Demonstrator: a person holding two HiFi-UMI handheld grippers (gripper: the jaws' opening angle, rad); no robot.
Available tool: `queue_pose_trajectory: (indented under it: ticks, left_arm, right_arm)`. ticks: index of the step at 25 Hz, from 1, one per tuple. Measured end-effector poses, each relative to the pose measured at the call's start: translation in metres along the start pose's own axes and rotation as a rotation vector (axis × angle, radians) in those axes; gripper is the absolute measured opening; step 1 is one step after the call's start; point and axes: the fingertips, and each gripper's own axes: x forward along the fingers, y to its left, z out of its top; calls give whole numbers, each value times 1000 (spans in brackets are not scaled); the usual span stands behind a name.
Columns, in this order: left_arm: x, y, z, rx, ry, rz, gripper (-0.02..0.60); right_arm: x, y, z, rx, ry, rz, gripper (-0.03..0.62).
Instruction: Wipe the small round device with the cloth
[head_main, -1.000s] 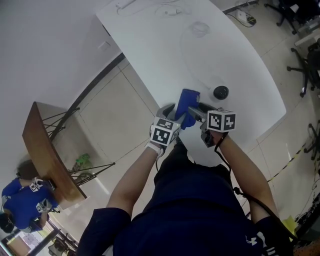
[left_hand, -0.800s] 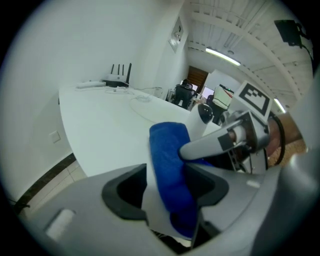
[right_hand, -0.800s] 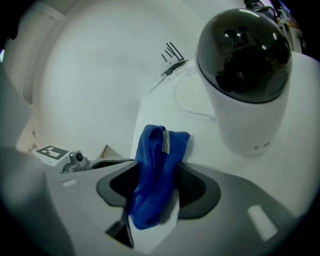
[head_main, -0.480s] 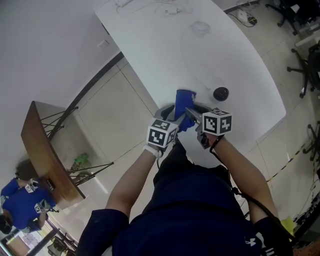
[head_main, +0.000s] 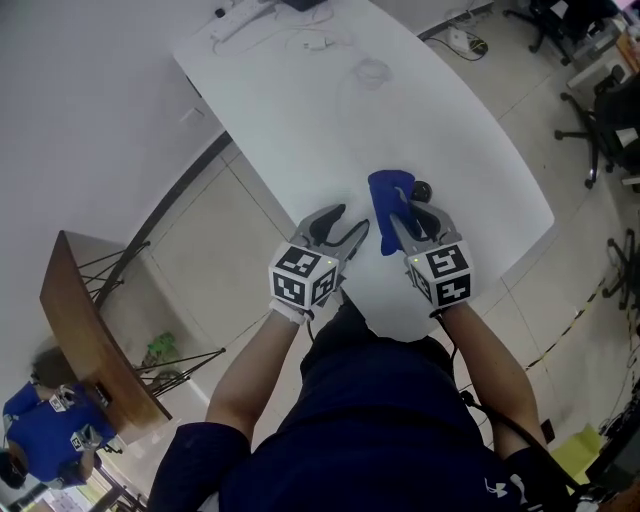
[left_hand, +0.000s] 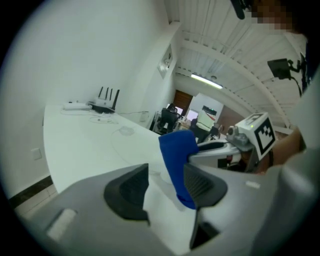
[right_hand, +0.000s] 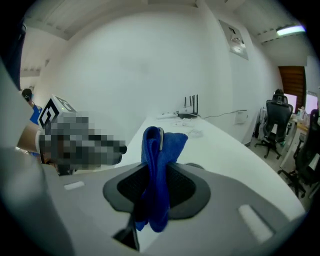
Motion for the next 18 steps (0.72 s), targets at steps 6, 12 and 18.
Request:
queue_pose_trajectory:
  ticks: [6,12,18]
  left_arm:
    - [37,-36,17,143,24,-96,206]
    - [66,-53,20,220,62,-142,204]
    - [86,-59,13,202,110,-189,210]
  right_arm:
    - [-32,-38,23,198,-110,16,114]
    - [-52,-69,14,403,-162,43,114]
    - [-58,-99,-6,665,-208,146,114]
